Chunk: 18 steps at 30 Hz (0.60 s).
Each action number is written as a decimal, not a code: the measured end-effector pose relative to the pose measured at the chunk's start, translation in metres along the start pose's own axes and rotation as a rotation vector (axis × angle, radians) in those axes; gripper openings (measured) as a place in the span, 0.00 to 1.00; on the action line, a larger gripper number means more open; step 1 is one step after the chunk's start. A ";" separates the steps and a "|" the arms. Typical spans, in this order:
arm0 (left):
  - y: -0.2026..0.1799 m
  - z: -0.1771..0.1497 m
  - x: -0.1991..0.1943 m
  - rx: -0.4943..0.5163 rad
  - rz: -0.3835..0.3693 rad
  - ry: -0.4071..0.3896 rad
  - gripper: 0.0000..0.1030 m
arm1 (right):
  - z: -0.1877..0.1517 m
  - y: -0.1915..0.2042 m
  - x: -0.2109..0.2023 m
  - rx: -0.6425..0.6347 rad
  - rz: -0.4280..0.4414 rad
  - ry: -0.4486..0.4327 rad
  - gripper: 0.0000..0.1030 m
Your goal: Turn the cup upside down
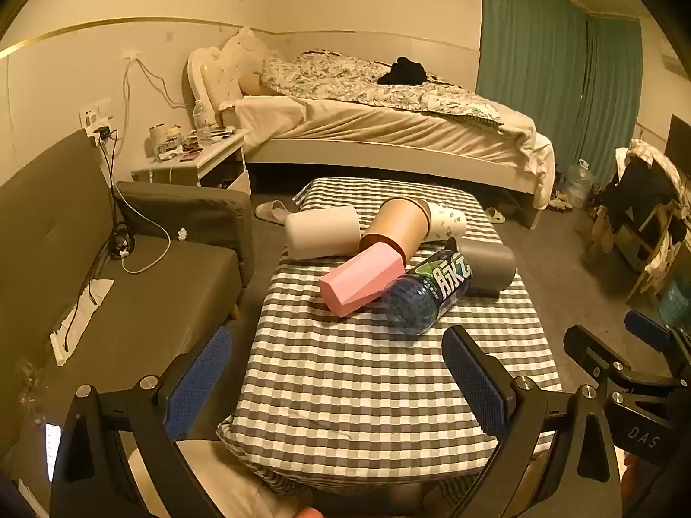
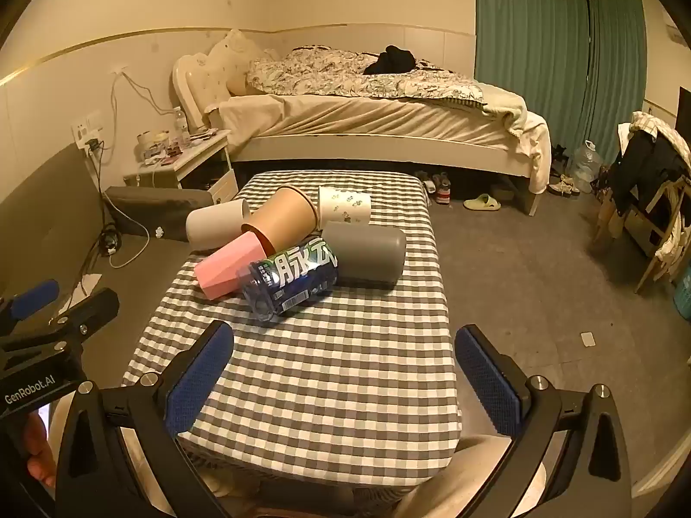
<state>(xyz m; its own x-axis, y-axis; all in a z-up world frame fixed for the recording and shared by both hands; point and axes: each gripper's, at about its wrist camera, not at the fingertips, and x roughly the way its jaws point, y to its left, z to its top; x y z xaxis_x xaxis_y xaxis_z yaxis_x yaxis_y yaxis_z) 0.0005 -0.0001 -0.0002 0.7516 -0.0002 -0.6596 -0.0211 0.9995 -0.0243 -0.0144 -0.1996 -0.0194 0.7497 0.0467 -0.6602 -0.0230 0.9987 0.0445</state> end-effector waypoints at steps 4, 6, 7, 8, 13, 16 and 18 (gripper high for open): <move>0.001 0.000 0.000 -0.005 -0.013 -0.009 0.98 | 0.000 0.000 0.000 0.002 0.001 -0.006 1.00; 0.000 0.000 0.000 -0.005 -0.008 -0.012 0.98 | 0.000 0.001 0.000 0.002 0.002 -0.006 1.00; 0.000 0.000 0.000 -0.005 -0.007 -0.012 0.98 | 0.000 0.000 0.000 0.004 0.004 -0.006 1.00; 0.001 0.000 0.000 -0.006 -0.007 -0.012 0.98 | 0.000 0.001 -0.001 0.003 0.004 -0.006 1.00; 0.000 -0.001 0.000 -0.004 -0.005 -0.015 0.98 | -0.001 0.002 0.001 0.006 0.007 -0.004 1.00; 0.004 0.001 -0.003 -0.004 -0.007 -0.016 0.98 | -0.002 0.004 -0.001 0.005 0.009 -0.003 1.00; 0.005 0.001 -0.002 -0.002 -0.005 -0.015 0.98 | -0.002 0.006 -0.002 0.005 0.010 -0.003 1.00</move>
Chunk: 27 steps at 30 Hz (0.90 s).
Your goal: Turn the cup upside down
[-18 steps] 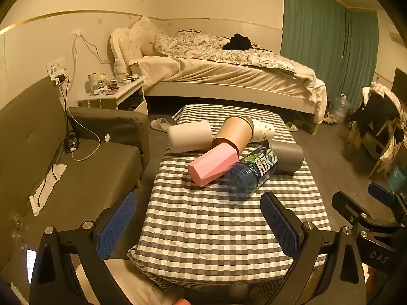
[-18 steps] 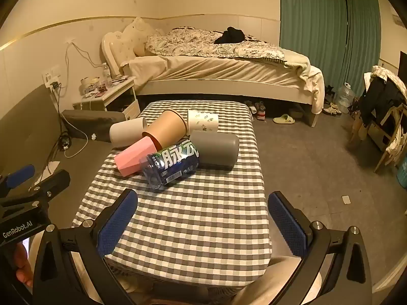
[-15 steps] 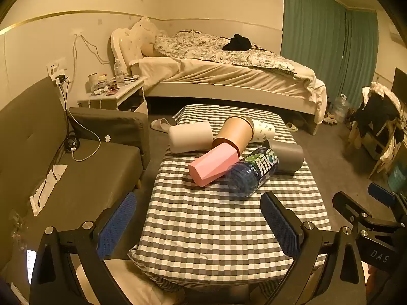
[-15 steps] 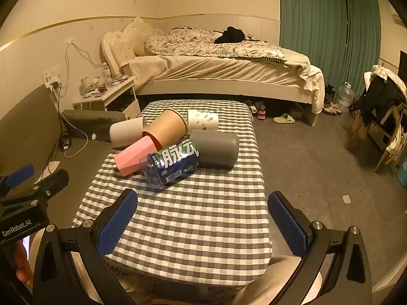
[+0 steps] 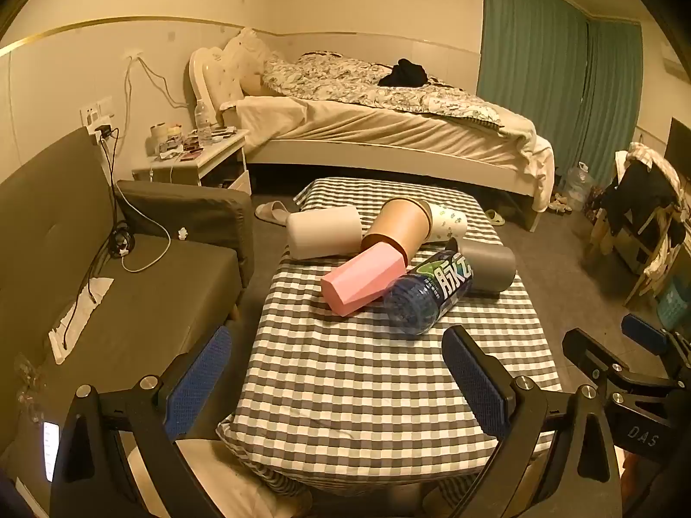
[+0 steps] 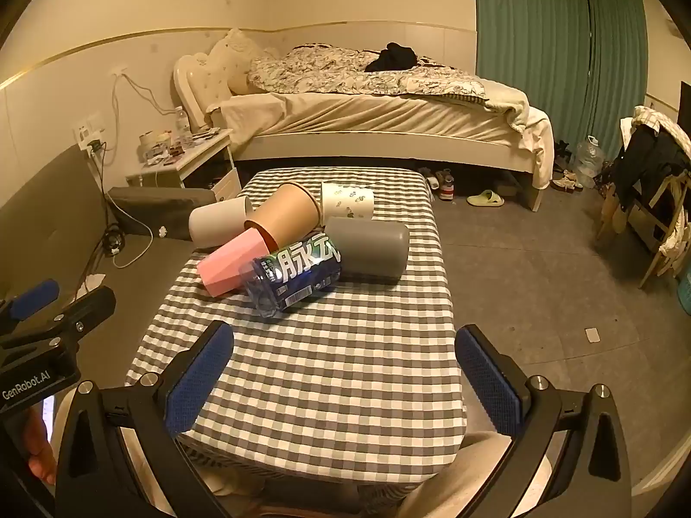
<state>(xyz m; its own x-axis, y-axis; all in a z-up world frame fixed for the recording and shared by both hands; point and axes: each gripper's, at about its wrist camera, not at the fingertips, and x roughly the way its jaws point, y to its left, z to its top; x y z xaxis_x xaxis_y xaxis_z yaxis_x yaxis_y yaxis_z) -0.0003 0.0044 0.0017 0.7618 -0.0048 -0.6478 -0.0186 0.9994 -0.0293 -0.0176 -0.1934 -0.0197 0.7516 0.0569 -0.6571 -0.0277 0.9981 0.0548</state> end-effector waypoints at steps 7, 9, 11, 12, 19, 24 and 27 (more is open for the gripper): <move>0.000 -0.001 0.001 -0.002 -0.001 -0.001 0.98 | 0.000 -0.002 0.003 0.004 0.014 0.006 1.00; 0.001 0.000 0.001 -0.002 0.000 -0.001 0.98 | -0.001 -0.002 0.004 0.005 0.016 0.009 1.00; 0.001 -0.001 0.000 0.000 0.002 0.000 0.98 | -0.001 -0.001 0.004 0.005 0.019 0.010 1.00; 0.002 -0.001 0.001 0.001 0.005 0.002 0.98 | -0.001 -0.001 0.003 0.006 0.023 0.010 1.00; 0.003 -0.004 0.005 -0.008 0.022 0.002 0.98 | 0.001 -0.001 0.006 -0.005 0.039 0.010 1.00; 0.003 -0.003 0.005 -0.002 0.022 0.006 0.98 | 0.001 -0.006 0.008 0.014 0.041 0.011 1.00; 0.002 -0.004 0.005 -0.003 0.018 0.008 0.98 | 0.001 -0.006 0.008 0.017 0.041 0.014 1.00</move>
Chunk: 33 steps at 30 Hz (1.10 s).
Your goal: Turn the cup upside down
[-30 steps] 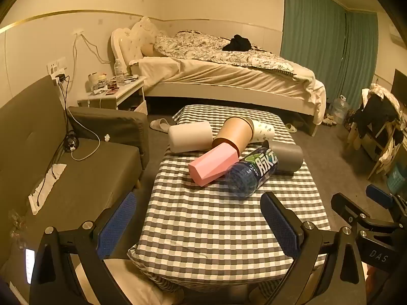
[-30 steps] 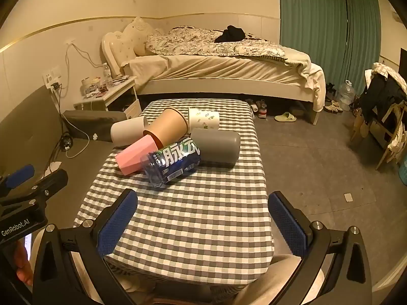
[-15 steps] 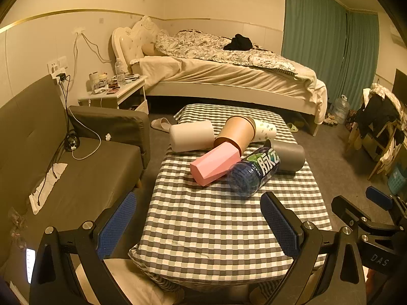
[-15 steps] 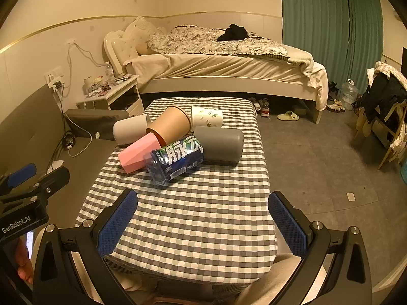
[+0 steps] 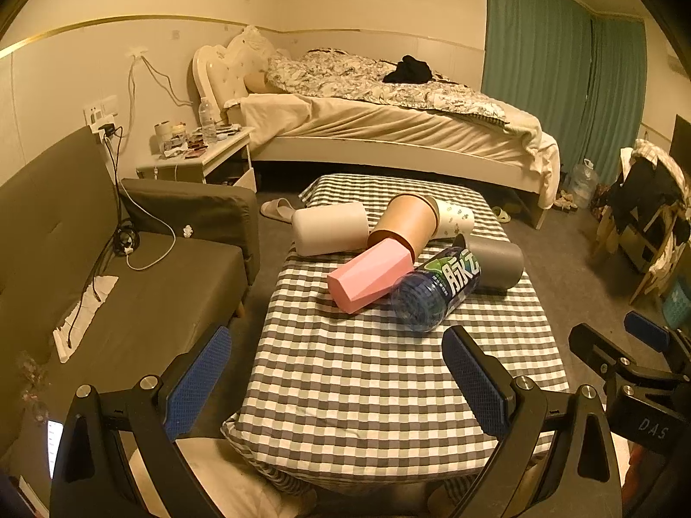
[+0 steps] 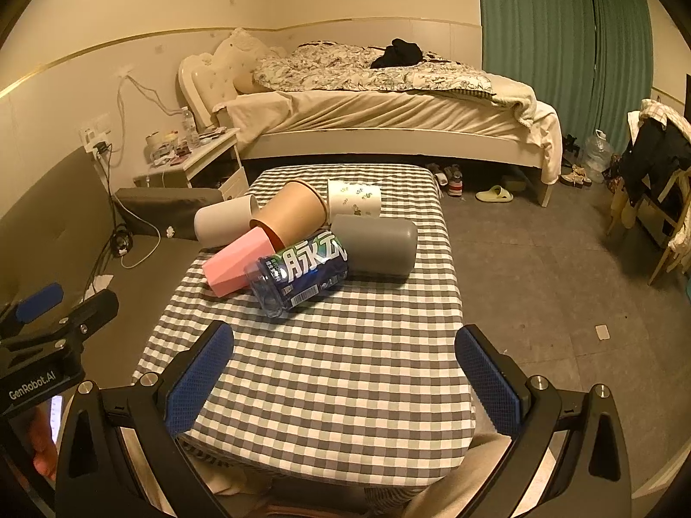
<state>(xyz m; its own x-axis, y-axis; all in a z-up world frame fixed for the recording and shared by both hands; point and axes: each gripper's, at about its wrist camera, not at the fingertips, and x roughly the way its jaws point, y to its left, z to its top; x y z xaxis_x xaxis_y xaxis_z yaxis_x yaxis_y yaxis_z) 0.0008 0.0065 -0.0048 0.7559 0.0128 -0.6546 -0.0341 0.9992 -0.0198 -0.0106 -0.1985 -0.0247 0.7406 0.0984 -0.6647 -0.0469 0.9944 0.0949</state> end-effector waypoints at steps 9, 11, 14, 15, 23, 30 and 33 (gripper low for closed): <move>-0.001 -0.002 0.000 -0.001 0.001 -0.003 0.98 | -0.001 0.003 0.001 -0.012 -0.001 0.001 1.00; 0.000 -0.002 0.000 -0.008 -0.004 -0.004 0.98 | 0.000 0.005 0.001 -0.015 0.001 0.005 1.00; 0.000 -0.001 0.001 -0.009 -0.005 0.004 0.98 | 0.000 0.007 0.000 -0.026 0.001 0.003 1.00; -0.001 -0.001 0.001 -0.007 -0.003 0.004 0.98 | 0.000 0.008 -0.001 -0.027 0.003 0.003 1.00; -0.002 0.001 0.001 -0.004 -0.004 0.008 0.98 | 0.000 0.008 0.000 -0.024 0.015 0.006 1.00; -0.004 0.002 0.004 -0.005 -0.008 0.018 0.98 | 0.002 0.007 0.002 -0.023 0.019 0.007 1.00; -0.005 0.002 0.006 -0.002 -0.006 0.022 0.98 | 0.002 0.007 0.003 -0.016 0.020 0.007 1.00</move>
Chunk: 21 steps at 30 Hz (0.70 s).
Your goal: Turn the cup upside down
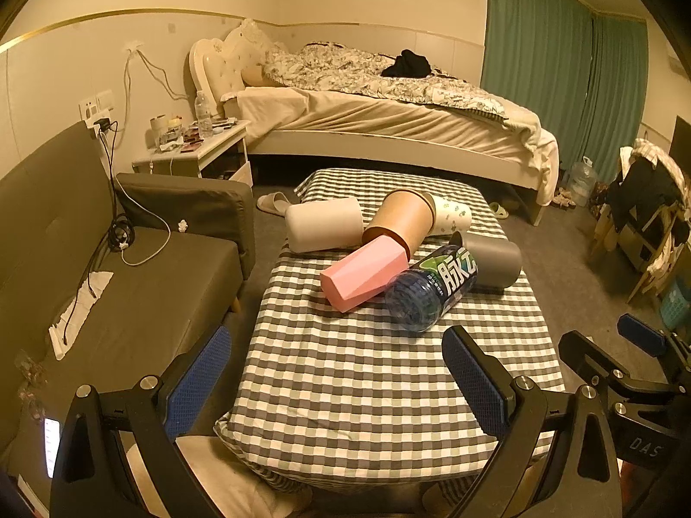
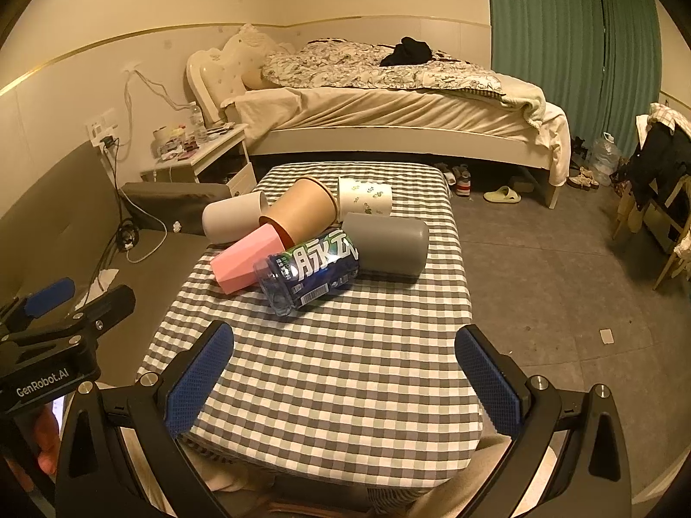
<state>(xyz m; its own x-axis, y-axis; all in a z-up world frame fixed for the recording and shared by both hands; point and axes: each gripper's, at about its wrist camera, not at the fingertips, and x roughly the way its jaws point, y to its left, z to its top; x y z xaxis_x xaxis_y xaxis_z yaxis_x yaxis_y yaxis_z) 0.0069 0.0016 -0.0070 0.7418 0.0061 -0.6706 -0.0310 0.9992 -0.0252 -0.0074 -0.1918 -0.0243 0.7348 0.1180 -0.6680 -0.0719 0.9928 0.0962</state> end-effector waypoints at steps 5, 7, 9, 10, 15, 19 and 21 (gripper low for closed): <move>-0.004 0.001 0.004 0.000 0.006 0.008 0.98 | 0.002 -0.003 0.002 0.008 0.011 0.002 1.00; -0.007 0.003 0.008 0.004 0.015 0.019 0.98 | 0.005 -0.005 0.004 0.005 0.017 0.006 1.00; -0.009 0.007 0.013 0.000 0.018 0.030 0.98 | 0.009 -0.007 0.007 0.001 0.025 0.016 1.00; -0.009 0.010 0.015 -0.002 0.018 0.036 0.98 | 0.012 -0.009 0.009 0.001 0.030 0.022 1.00; -0.013 0.027 0.028 -0.007 0.026 0.059 0.98 | 0.030 -0.021 0.020 0.015 0.049 0.028 1.00; -0.014 0.042 0.043 -0.019 0.037 0.070 0.98 | 0.056 -0.032 0.033 -0.029 0.075 0.034 1.00; -0.014 0.050 0.052 -0.022 0.050 0.074 0.98 | 0.073 -0.039 0.043 -0.074 0.085 0.031 1.00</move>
<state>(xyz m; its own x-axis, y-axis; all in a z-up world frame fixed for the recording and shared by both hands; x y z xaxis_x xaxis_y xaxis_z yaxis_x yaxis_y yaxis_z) 0.0788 -0.0101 -0.0046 0.6872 0.0518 -0.7246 -0.0820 0.9966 -0.0065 0.0760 -0.2269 -0.0031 0.7025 0.2011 -0.6826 -0.1830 0.9780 0.0997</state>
